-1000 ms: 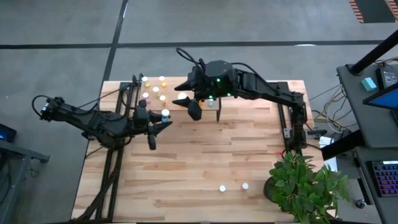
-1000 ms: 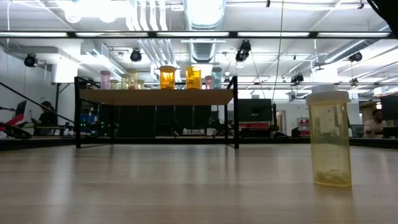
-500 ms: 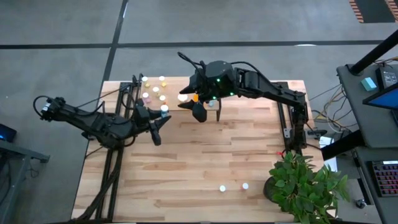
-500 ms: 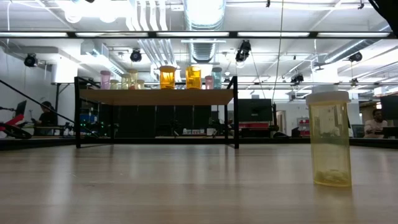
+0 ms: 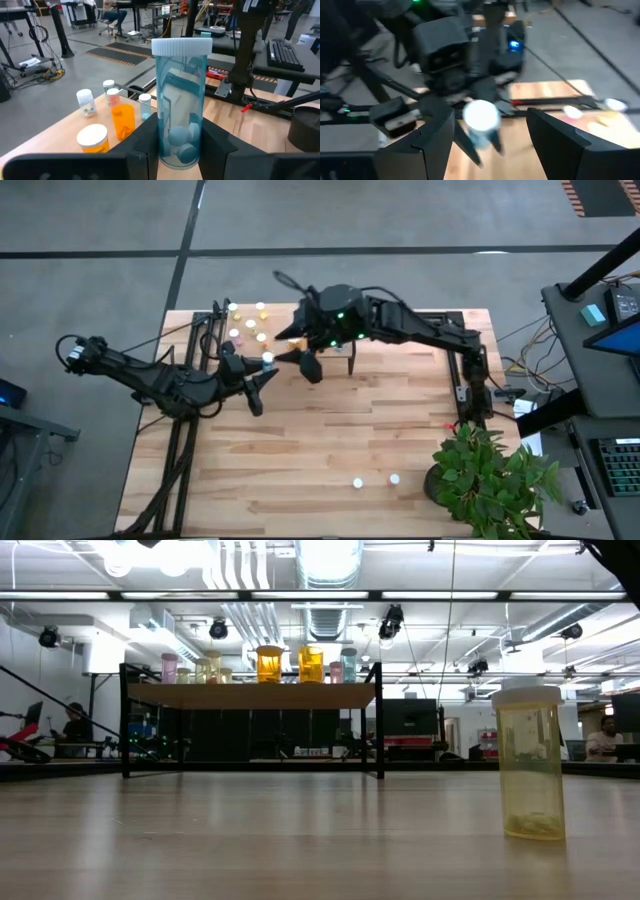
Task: Pick and place medicine bottles onto shelf by color
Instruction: Put the blue pill bottle on the shelf
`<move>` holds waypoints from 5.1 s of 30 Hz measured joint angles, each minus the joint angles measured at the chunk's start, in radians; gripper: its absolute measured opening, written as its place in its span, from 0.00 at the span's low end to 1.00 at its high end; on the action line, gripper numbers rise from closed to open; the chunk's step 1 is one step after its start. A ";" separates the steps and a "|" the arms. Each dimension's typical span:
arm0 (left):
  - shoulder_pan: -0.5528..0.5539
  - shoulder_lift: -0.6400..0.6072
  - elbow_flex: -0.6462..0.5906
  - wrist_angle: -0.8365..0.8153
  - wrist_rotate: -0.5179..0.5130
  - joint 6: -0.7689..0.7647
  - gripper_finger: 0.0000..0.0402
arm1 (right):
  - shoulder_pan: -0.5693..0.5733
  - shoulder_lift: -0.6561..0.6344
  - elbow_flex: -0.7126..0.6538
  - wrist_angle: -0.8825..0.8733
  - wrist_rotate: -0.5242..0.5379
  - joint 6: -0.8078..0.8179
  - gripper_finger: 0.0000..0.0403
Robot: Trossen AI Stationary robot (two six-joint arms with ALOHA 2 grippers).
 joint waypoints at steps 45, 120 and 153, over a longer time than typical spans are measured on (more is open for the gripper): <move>0.000 0.038 0.000 0.087 -0.022 0.001 0.20 | 0.012 0.056 -0.001 0.038 -0.057 -0.020 0.26; 0.000 -0.210 -0.001 0.243 -0.122 -0.045 0.60 | -0.243 0.302 0.001 0.192 0.322 -0.129 0.27; 0.000 -0.169 -0.002 0.249 -0.127 -0.055 0.60 | -0.258 0.311 -0.106 0.156 0.291 0.003 0.27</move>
